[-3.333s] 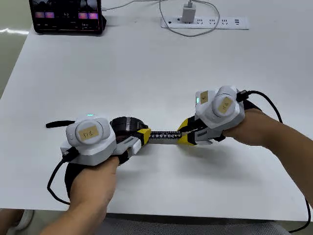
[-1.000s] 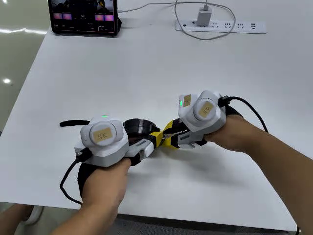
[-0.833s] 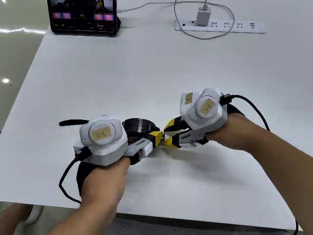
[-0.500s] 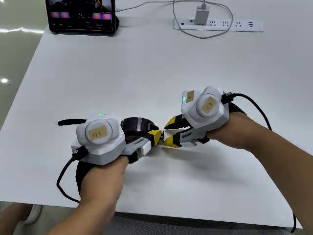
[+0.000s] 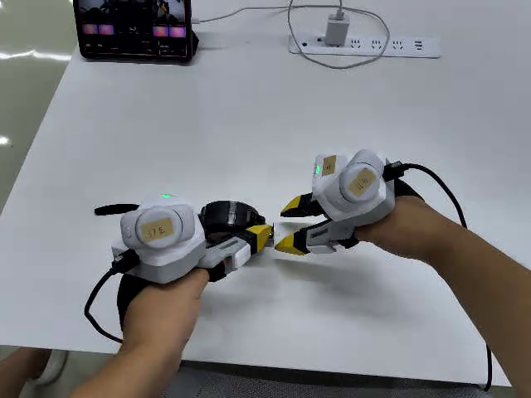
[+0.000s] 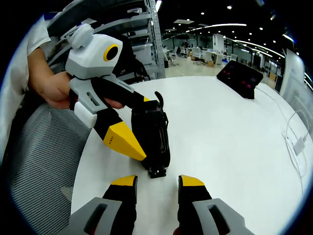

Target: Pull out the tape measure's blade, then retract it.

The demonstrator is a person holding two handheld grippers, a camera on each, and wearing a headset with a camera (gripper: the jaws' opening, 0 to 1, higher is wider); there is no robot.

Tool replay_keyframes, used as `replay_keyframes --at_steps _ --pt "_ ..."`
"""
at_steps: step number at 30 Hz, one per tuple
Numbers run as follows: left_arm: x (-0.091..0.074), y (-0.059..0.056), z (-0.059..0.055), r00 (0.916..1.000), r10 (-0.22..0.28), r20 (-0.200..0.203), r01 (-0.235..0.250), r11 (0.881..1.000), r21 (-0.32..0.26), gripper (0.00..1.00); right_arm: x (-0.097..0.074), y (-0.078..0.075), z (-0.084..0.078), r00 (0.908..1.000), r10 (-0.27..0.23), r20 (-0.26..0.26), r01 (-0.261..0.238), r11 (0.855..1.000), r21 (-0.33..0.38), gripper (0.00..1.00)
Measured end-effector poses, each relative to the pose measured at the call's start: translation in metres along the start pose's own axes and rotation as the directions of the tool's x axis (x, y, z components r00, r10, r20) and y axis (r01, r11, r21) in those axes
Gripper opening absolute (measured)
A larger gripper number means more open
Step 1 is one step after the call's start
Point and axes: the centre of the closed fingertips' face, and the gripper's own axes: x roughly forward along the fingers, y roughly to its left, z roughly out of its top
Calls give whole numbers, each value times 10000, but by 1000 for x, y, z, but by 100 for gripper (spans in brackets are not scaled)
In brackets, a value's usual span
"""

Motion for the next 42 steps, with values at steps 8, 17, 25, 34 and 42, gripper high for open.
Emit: replay_keyframes --at_steps 8,17,25,34,42 --pt "-9 2 -3 9999 -114 -48 119 9931 1171 74 -14 5 -7 9996 -283 72 280 9989 383 38" --pt "-21 5 -7 9985 -492 -249 534 9761 2106 79 -29 8 -10 9970 -713 289 691 9952 691 49" --pt "-31 6 -7 9959 -817 -396 897 9517 2935 83 -41 11 -12 9937 -1009 490 959 9908 954 55" --pt "-44 10 -7 9932 -1073 -452 1163 9313 3452 87 -57 15 -21 9883 -1431 521 1358 9829 1241 59" --pt "-57 9 -4 9847 -1700 -386 1721 9122 3719 93 -72 18 -32 9821 -1815 495 1716 9722 1593 64"
